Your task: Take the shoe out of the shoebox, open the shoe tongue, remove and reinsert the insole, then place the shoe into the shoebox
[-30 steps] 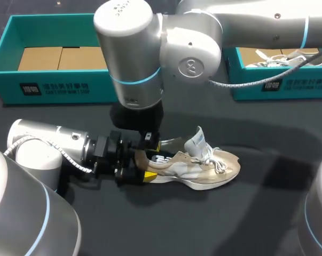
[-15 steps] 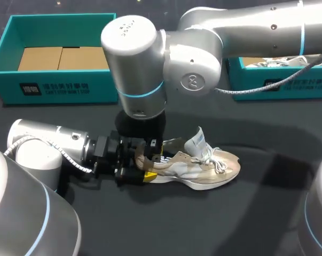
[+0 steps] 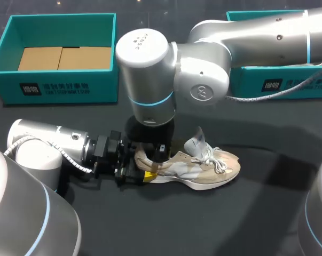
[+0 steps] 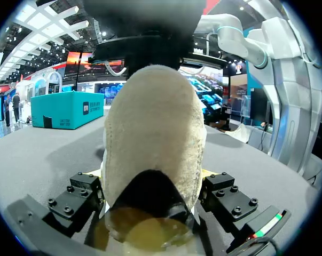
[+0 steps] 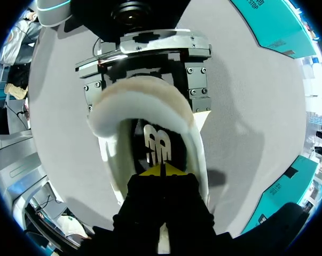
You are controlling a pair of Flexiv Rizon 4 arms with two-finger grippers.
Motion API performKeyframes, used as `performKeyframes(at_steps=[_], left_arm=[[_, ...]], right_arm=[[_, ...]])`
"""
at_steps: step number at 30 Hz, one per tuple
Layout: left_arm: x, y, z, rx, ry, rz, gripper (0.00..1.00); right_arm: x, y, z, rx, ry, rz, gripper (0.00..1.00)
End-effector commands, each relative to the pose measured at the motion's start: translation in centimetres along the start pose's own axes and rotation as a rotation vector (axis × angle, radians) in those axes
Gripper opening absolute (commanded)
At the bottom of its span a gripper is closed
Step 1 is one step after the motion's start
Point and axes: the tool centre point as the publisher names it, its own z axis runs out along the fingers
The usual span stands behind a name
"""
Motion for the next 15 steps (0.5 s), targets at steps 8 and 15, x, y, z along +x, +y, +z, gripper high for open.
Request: performKeyframes(at_steps=[8,15], left_arm=[[0.0,0.2,0.0,0.000,0.000,0.000,0.00],[0.0,0.2,0.0,0.000,0.000,0.000,0.00]], right_arm=[[-0.4,-2.3,0.3,-0.028,-0.014,0.023,0.00],[-0.9,-2.9,0.3,-0.038,-0.014,0.032,0.09]])
